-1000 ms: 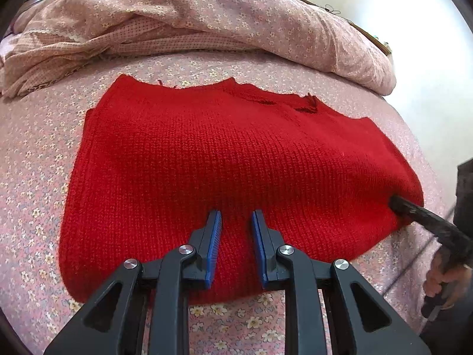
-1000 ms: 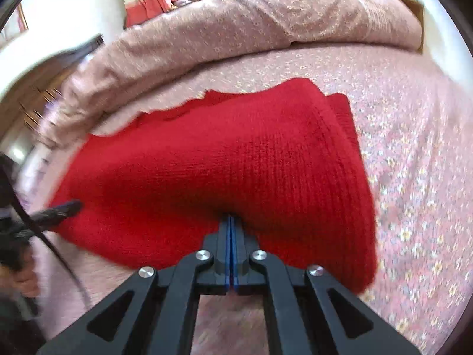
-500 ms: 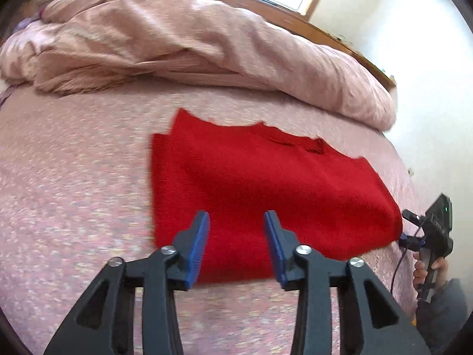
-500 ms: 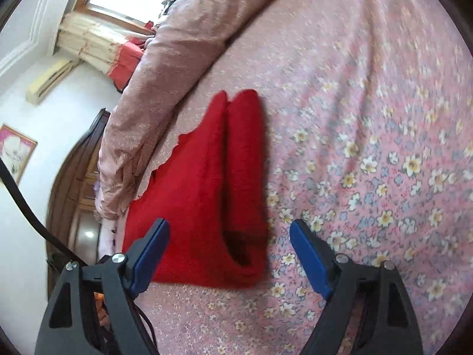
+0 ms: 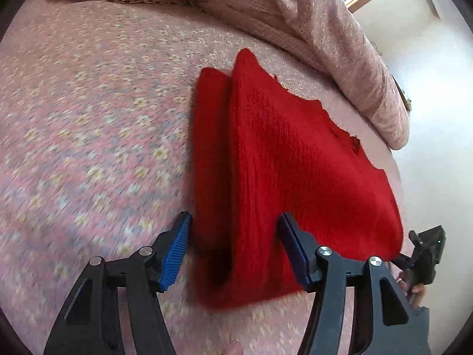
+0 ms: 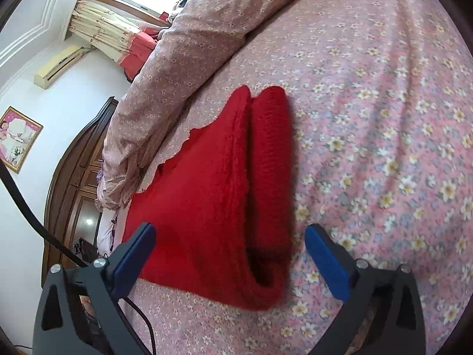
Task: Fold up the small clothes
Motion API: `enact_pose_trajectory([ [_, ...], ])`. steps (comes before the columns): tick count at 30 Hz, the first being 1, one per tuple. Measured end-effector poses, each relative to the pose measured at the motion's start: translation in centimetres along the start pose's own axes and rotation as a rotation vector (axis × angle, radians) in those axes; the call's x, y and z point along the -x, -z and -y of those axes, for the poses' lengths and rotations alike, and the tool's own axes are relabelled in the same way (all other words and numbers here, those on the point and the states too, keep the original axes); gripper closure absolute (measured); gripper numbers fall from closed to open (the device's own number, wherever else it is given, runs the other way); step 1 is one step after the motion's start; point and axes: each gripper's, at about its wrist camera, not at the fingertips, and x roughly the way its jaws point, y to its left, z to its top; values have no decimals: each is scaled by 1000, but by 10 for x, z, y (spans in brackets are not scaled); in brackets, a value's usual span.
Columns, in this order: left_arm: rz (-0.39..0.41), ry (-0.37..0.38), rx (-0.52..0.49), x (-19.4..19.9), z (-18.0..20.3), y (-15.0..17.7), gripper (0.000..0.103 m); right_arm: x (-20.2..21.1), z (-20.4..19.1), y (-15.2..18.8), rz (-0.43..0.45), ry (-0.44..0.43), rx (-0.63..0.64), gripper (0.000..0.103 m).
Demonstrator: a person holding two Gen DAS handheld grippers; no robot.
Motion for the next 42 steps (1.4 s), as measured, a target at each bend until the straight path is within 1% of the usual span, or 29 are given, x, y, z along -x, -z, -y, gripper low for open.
enact_pose_trajectory([
  [3, 31, 11, -18, -6, 4, -7, 44, -1, 2, -5, 5, -6, 0, 0],
  [8, 89, 73, 45, -15, -5, -19, 43, -9, 4, -21, 33, -49, -3, 2],
  [10, 74, 94, 68, -13, -8, -17, 43, -11, 4, -24, 27, -50, -14, 2],
  [12, 39, 122, 86, -12, -10, -11, 43, -12, 2, -22, 5, -63, -14, 4],
  [14, 6, 147, 101, -10, -12, -2, 43, -15, -2, -17, -46, -90, -10, 6],
  [16, -28, 160, 100, -7, -8, 6, 43, -18, -10, -8, -106, -101, 20, 8],
  [18, -46, 146, 81, -8, -2, 10, 41, -21, -15, -2, -131, -88, 45, 8],
  [19, -42, 138, 61, -11, 1, 8, 37, -22, -16, -1, -129, -79, 55, 8],
  [20, -35, 139, 53, -14, 3, 6, 36, -23, -15, -2, -122, -77, 47, 8],
  [22, 2, 146, 59, -19, 3, -1, 35, -24, -10, -6, -93, -96, 7, 9],
  [24, 14, 174, 80, -23, -1, -7, 35, -22, -4, -10, -56, -129, -45, 9],
  [25, 14, 184, 93, -23, -3, -8, 38, -20, -1, -12, -39, -151, -64, 9],
  [26, 14, 182, 101, -23, -5, -9, 43, -20, 3, -14, -19, -185, -85, 9],
  [27, 12, 169, 102, -21, -8, -9, 59, -20, 5, -15, -13, -209, -98, 10],
  [28, 9, 161, 100, -20, -10, -8, 73, -21, 6, -15, -7, -232, -106, 16],
  [29, 4, 179, 112, -19, -15, -8, 75, -22, 9, -15, -7, -239, -119, 21],
  [30, 4, 204, 140, -18, -20, -7, 78, -22, 11, -15, -13, -223, -129, 43],
  [31, 7, 212, 154, -17, -22, -5, 80, -24, 14, -14, -23, -194, -142, 76],
  [32, 14, 214, 147, -15, -20, -5, 80, -27, 17, -10, -26, -170, -158, 76],
  [33, 26, 201, 119, -12, -17, -3, 81, -28, 18, -8, -16, -168, -155, 77],
  [35, 52, 186, 77, -5, -9, 1, 83, -25, 14, -4, 3, -134, -121, 78],
  [38, 63, 214, 96, 9, -9, 9, 84, -16, 10, 1, 11, -108, -141, 81],
  [42, 45, 197, 75, 32, -13, 26, 84, 5, 2, 20, -3, -84, -126, 81],
])
